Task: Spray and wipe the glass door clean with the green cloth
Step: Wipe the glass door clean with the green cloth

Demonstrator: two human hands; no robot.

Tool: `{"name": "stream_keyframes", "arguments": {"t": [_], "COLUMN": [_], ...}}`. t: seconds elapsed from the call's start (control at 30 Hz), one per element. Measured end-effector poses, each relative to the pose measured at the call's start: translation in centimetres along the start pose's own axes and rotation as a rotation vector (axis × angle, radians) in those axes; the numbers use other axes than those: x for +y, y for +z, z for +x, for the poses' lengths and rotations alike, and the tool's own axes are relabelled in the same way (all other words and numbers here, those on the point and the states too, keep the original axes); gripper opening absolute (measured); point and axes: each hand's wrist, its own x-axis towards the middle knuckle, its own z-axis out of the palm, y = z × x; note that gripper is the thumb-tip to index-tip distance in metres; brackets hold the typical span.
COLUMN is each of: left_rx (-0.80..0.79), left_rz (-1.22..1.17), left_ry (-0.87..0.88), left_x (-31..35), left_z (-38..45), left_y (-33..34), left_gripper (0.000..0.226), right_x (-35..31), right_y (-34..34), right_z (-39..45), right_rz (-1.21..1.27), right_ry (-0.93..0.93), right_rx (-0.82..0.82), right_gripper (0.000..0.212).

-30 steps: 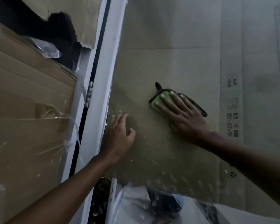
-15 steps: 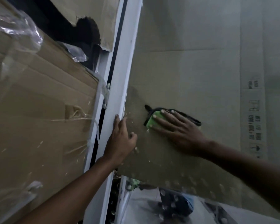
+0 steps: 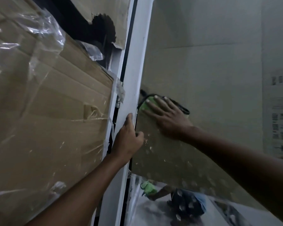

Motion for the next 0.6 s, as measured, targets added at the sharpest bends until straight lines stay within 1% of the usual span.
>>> {"name": "stream_keyframes", "arguments": {"t": [0.03,0.07,0.1,0.17,0.23,0.27,0.3,0.37,0.43,0.53,0.57,0.6], "left_rx": [0.003,0.003,0.001,-0.002,0.0,0.002,0.003,0.011,0.027,0.039,0.032,0.023], "left_rz": [-0.017,-0.033,-0.043,-0.043,-0.038,-0.04,-0.042,-0.045,-0.059,-0.108,-0.13,-0.14], "left_ry": [-0.005,-0.012,-0.013,-0.005,-0.008,-0.015,-0.019,-0.01,0.007,0.011,0.006,0.0], "left_x": [0.0,0.0,0.0,-0.2,-0.3,-0.4,-0.4,-0.4,-0.4,-0.3,-0.1,-0.1], "left_z": [0.1,0.1,0.1,0.2,0.1,0.1,0.1,0.0,0.0,0.0,0.0,0.1], "left_y": [0.0,-0.1,0.0,0.1,0.2,0.3,0.3,0.4,0.4,0.2,0.1,0.0], "left_gripper": [0.07,0.068,0.067,0.066,0.067,0.068,0.069,0.069,0.066,0.059,0.058,0.058], "right_x": [0.5,1.2,1.9,2.4,0.7,-0.7,-2.1,-3.8,-3.9,-2.3,-1.5,-0.7], "right_y": [-0.2,-0.5,-0.9,-1.8,-2.0,-1.7,-1.1,0.3,1.1,0.3,-0.2,-0.5], "right_z": [-0.1,0.0,0.3,1.1,2.0,2.3,2.4,1.7,0.4,-0.5,-0.5,-0.4], "right_rz": [-0.025,-0.029,-0.008,0.052,0.073,0.087,0.092,0.043,-0.008,-0.065,-0.076,-0.07], "right_ry": [-0.098,-0.144,-0.132,0.047,0.236,0.281,0.279,0.174,0.058,-0.191,-0.245,-0.259], "right_rx": [-0.041,-0.06,-0.056,-0.001,0.023,0.028,0.024,-0.007,-0.047,-0.092,-0.136,-0.141], "right_gripper": [0.07,0.066,0.062,0.062,0.064,0.065,0.066,0.067,0.067,0.063,0.062,0.061]}}
